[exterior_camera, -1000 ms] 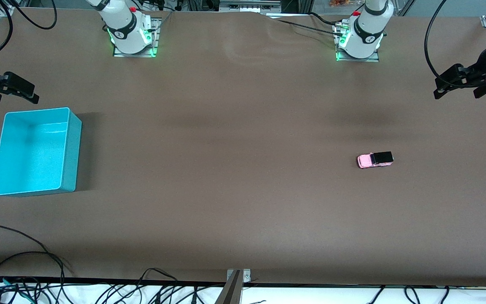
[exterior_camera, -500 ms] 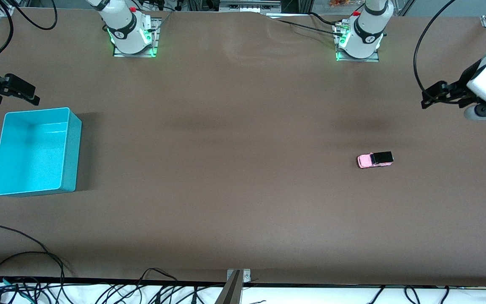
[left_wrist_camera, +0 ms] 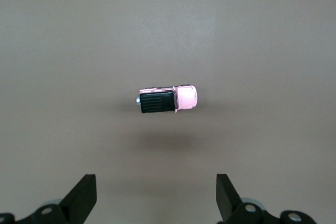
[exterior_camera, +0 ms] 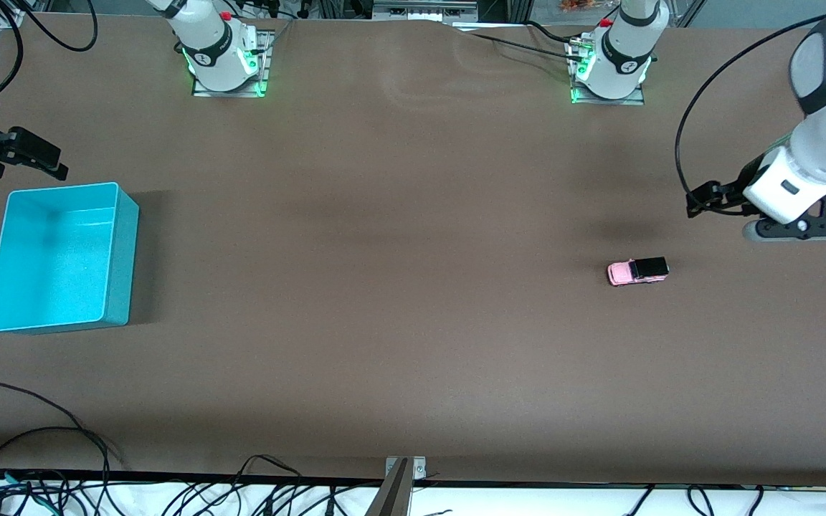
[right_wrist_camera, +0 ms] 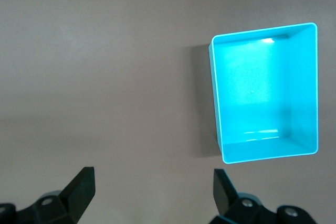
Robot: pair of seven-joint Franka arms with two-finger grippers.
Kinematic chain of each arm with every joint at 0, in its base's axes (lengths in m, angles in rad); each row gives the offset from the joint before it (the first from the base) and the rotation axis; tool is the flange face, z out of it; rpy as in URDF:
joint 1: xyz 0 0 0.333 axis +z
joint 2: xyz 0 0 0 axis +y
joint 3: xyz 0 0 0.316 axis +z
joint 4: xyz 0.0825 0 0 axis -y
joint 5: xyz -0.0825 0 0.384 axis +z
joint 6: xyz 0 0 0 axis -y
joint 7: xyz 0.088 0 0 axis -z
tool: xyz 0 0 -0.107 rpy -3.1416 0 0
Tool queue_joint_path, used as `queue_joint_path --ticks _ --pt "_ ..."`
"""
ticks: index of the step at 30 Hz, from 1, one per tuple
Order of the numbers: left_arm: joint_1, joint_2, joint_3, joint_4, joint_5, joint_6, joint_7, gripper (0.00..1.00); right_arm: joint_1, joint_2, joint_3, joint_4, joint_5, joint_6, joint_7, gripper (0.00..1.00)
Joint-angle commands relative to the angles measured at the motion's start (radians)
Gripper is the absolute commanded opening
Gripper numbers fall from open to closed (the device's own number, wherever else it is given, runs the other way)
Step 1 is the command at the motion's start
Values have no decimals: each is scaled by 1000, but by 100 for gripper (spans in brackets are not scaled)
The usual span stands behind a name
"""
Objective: Wind and store pink jeep toy
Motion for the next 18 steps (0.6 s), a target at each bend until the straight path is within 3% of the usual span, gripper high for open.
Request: queue_joint_path --ticks 1,11,18 --pt "12 11 -5 -85 -19 108 -7 100 -2 12 1 26 20 -5 7 100" --pt "15 69 -5 -185 -19 291 -7 100 -1 13 2 26 20 -3 11 100" --pt "15 141 -5 -200 -19 380 2 100 -1 12 2 25 20 -5 11 100"
